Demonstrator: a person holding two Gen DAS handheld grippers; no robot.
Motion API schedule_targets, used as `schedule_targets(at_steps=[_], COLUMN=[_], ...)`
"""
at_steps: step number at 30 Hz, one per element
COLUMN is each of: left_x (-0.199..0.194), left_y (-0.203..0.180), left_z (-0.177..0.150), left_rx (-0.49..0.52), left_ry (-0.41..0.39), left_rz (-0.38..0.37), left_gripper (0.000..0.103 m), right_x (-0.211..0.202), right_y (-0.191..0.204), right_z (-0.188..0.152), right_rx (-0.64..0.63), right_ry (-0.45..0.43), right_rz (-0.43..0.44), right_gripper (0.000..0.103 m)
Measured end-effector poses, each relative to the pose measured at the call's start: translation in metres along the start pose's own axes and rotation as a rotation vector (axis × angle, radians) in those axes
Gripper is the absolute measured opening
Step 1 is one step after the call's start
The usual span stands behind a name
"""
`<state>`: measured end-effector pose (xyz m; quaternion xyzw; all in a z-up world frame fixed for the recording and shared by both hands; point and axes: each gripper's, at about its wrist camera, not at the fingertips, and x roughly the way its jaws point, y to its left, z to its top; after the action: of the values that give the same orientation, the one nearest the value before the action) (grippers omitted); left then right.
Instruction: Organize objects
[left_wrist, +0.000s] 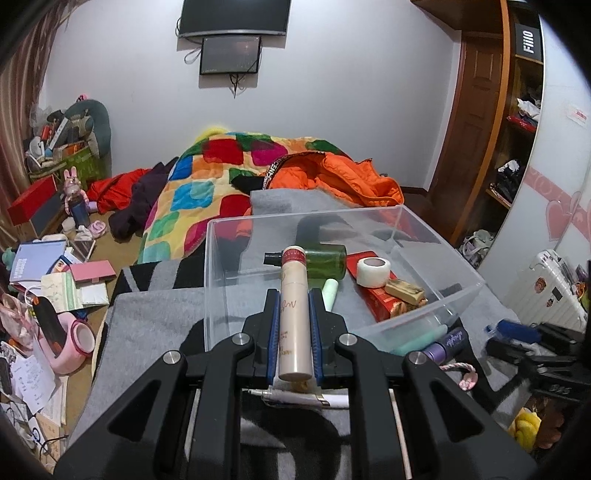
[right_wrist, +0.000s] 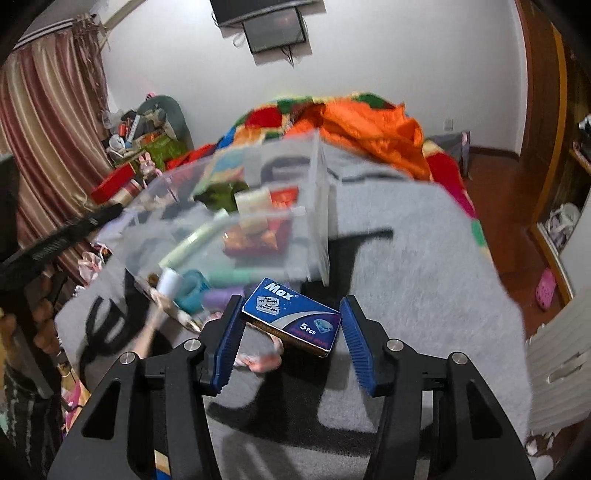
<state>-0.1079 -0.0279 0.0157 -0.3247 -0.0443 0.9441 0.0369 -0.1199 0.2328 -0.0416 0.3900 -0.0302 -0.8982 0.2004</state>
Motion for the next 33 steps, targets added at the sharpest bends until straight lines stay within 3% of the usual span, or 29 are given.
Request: schedule_targets(at_steps=[11,19,33], left_x=[0.034,0.052,0.057], left_y=[0.004,0.002,0.004], left_z=[0.008,0.006,0.007], left_rx=[-0.012,0.009,0.013], left_ry=[0.081,0.113,0.123], left_rz=[-0.036,-0.045,-0.068], left_gripper=[0.014,0.014,0.015], right_x=[0.005,0.042,0.087], right_y=[0.026,0.045,0.069], right_z=[0.055,0.076,0.077], right_rx=[-0.081,-0.127,-0.191], right_ry=[-0.085,-0.042,0.054], right_rz=[-0.011,-0.008,0.004], right_gripper=[0.049,0.049,0.049])
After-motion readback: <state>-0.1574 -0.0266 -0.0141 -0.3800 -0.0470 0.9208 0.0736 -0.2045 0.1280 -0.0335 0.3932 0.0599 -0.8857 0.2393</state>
